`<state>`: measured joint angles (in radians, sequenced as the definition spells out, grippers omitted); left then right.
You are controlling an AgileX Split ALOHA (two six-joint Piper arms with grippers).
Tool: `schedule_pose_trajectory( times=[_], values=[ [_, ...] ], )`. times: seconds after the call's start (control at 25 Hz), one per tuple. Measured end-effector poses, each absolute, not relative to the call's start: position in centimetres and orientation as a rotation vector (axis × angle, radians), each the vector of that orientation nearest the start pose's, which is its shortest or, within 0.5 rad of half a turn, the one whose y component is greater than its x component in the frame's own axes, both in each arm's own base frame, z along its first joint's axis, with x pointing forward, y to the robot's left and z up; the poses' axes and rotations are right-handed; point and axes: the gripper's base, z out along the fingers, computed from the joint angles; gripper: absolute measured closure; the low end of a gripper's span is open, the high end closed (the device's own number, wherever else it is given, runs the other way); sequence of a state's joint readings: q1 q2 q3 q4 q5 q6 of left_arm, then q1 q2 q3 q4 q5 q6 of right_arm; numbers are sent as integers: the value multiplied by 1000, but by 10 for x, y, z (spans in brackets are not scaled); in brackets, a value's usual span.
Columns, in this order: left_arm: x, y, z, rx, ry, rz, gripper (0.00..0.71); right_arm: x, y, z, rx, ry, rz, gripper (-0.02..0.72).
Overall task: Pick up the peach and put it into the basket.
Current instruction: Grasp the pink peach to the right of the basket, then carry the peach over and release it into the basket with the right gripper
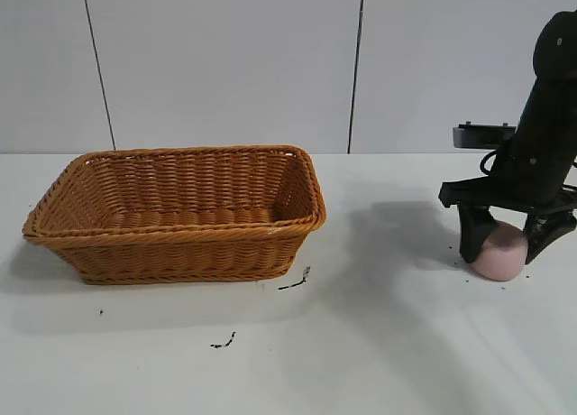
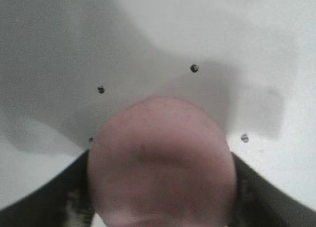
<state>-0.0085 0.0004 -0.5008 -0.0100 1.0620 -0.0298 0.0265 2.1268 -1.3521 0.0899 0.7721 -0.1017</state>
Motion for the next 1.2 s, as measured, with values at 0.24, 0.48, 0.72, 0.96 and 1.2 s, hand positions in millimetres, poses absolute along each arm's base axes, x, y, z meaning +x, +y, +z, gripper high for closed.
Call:
schedule_pose_trajectory(
  times=[0.24, 0.48, 0.72, 0.96, 1.2],
  values=[
    [-5, -1, 277, -21, 2045, -36, 17, 404, 17, 131, -109, 3018, 100, 714],
    [-5, -1, 277, -21, 2045, -36, 17, 418, 19, 215, -128, 2922, 118, 714],
    [-5, -1, 277, -21, 2045, -36, 17, 425, 42, 285, -202, 2807, 139, 714],
    [-5, -1, 277, -21, 2045, -36, 17, 428, 101, 321, -348, 2667, 183, 714],
    [-5, -1, 277, -21, 2045, -36, 17, 426, 189, 317, -579, 2587, 256, 714]
  ],
)
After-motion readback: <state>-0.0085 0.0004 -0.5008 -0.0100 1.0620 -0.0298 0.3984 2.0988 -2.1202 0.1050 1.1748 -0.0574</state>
